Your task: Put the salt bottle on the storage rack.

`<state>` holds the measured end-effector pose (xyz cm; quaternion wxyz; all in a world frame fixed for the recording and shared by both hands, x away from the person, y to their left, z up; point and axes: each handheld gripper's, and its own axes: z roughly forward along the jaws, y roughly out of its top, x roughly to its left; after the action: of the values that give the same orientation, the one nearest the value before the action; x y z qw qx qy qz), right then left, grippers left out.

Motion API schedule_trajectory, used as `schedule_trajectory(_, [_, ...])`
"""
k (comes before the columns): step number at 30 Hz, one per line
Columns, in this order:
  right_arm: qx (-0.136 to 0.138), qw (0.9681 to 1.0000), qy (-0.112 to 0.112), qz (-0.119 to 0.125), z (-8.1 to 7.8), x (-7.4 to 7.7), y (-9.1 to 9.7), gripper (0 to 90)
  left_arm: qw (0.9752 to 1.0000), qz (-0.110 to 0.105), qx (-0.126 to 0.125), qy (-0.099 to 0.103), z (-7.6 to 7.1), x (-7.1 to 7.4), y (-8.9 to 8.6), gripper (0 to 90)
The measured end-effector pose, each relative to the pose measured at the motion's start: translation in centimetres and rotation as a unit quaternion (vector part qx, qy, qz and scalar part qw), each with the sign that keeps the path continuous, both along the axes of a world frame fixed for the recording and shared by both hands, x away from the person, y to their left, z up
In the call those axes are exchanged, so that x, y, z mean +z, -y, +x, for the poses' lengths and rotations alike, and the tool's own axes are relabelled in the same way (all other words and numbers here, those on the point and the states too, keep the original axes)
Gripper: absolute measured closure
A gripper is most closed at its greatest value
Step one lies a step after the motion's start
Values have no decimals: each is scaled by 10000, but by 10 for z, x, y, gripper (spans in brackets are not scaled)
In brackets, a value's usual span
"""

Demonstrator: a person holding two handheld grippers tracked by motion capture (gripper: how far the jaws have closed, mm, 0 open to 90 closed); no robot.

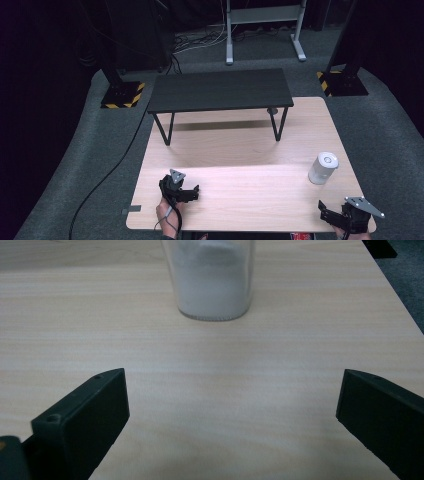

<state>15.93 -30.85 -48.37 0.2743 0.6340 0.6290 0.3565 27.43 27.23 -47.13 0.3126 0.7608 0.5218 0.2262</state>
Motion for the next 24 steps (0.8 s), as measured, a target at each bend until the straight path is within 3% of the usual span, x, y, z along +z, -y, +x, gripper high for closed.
schedule_trajectory(10, [207,9997,17,-151,42,5,-12,0,10000,0,5,2,0,0,0,2])
schedule_trajectory(14, [223,9997,35,-93,61,4,-12,0,10000,3,-1,4,0,0,0,2])
schedule_trajectory(19, [115,9998,165,-64,77,2,-17,0,10000,2,-5,8,0,0,0,2])
schedule_trajectory(24, [-28,9992,291,-280,88,5,-27,0,10000,10,-3,15,-1,0,1,2])
